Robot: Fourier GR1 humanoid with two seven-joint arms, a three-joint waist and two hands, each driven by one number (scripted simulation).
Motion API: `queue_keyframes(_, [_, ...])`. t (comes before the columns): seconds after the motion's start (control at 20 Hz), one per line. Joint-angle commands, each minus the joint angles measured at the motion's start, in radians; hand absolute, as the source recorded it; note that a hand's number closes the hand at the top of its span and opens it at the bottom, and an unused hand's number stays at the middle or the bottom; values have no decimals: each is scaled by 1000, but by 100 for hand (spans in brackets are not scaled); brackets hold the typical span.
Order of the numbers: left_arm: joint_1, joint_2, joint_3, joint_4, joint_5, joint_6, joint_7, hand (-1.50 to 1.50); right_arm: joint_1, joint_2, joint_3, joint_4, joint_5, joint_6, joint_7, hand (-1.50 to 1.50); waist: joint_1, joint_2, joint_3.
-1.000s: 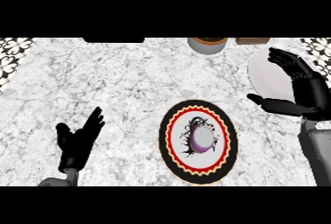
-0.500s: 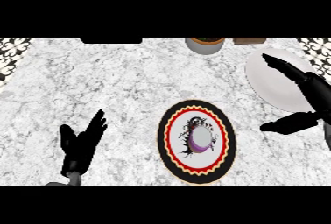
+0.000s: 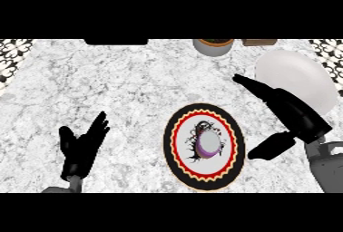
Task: Pick the can from the plate and place it in the plate
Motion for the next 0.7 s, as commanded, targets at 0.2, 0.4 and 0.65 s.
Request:
queue_keyframes(0.2, [7,-44,-10,-22,-50,9,33,0,21,140,106,-42,203,11,150,-150,1,2,1])
queue_keyframes(0.4, [13,-19,29,-29,-40,-22,45,0,-49,197,92,79,207,82,168,-150,6,3,1])
queue_keyframes(0.65, [10,-34,59,-40,-49,-53,57,0,79,223,75,-89,231,158,214,-150,-1,1,1])
